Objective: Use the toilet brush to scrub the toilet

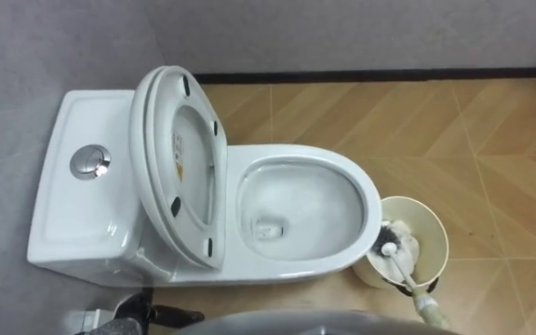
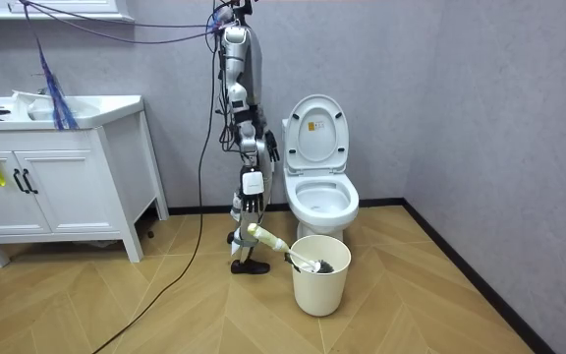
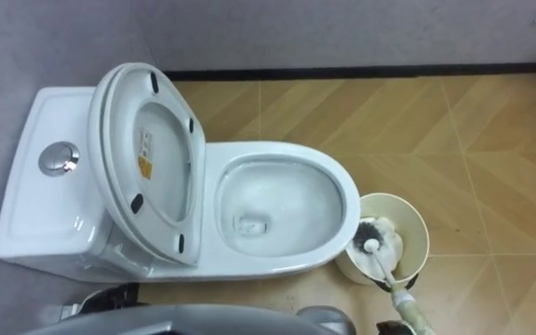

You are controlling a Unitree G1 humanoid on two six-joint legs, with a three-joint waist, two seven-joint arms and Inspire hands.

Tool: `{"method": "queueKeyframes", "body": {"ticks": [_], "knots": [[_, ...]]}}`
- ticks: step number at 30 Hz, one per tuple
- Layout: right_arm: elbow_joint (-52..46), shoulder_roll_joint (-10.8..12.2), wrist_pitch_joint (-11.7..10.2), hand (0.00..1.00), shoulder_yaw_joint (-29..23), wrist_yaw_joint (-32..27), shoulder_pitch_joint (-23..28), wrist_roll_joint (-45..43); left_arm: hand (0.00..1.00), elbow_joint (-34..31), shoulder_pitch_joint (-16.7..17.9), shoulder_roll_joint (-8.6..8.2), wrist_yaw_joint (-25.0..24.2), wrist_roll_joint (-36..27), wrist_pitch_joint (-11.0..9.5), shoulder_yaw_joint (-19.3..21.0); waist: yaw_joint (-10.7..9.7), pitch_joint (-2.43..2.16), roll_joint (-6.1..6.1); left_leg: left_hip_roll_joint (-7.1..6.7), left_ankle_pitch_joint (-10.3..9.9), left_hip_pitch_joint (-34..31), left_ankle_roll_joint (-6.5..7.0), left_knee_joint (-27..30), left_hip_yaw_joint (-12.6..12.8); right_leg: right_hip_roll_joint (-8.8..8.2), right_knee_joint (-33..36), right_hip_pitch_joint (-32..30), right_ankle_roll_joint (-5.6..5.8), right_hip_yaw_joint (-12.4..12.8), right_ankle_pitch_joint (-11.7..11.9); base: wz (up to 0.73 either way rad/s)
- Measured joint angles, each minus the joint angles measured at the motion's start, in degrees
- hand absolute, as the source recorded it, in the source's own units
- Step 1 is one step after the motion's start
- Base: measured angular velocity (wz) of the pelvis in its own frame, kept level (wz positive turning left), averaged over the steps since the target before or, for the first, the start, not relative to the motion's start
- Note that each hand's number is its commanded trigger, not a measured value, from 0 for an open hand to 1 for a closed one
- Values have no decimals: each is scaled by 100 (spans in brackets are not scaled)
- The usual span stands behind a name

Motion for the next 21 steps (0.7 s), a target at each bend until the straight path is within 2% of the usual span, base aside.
{"method": "queueKeyframes", "body": {"ticks": [1, 3, 8, 12, 17, 19, 21], "knots": [[-150, -12, -44, 0, -48, -78, -12, 44, 0, 1, -15, 1, 1, 0, -21, -3, -1, 5, 8, -1, 0, -19, 0, 4, 0, -2, 5, -25, 0, -1, 0, 0], [-489, -21, -444, 0, -96, -406, -156, 401, 0, 16, -23, 33, 19, -30, -112, -59, -2, 6, -1, 8, 1, -47, 1, 10, -16, 13, 1, -86, -8, 1, 6, 2], [-949, -16, -876, 0, -95, -805, -403, 834, 0, -62, 8, 104, 33, -63, -230, -102, 101, -8, -74, 14, 0, -104, 0, 91, -24, 11, -41, -90, -14, -14, 15, 3], [-1014, -20, -1056, 0, -220, -1273, -543, 1171, 0, -269, 23, 130, 32, 3, -227, -102, 90, -21, -85, 12, 1, -277, 0, 122, -84, -16, -56, -135, -14, -159, 15, 14], [-999, -34, -1208, 0, -242, -1727, -567, 1365, 0, -490, 108, 205, 32, 67, -247, -84, 79, -27, -81, 12, 1, -473, -1, 179, -189, -18, -31, -288, -18, -203, 17, 7], [-921, -71, -1272, 0, -269, -1912, -610, 1361, 0, -576, 96, 226, 32, 177, -266, -50, 76, -27, -72, 11, 1, -543, -1, 198, -194, -28, -30, -333, -21, -238, 20, 9], [-548, -200, -1375, 0, -265, -2069, -815, 1412, 0, -527, 19, 269, 32, 149, -321, -114, 58, -23, -37, -8, 1, -711, -1, 300, -246, -63, -3, -441, -25, -306, 25, 11]]}}
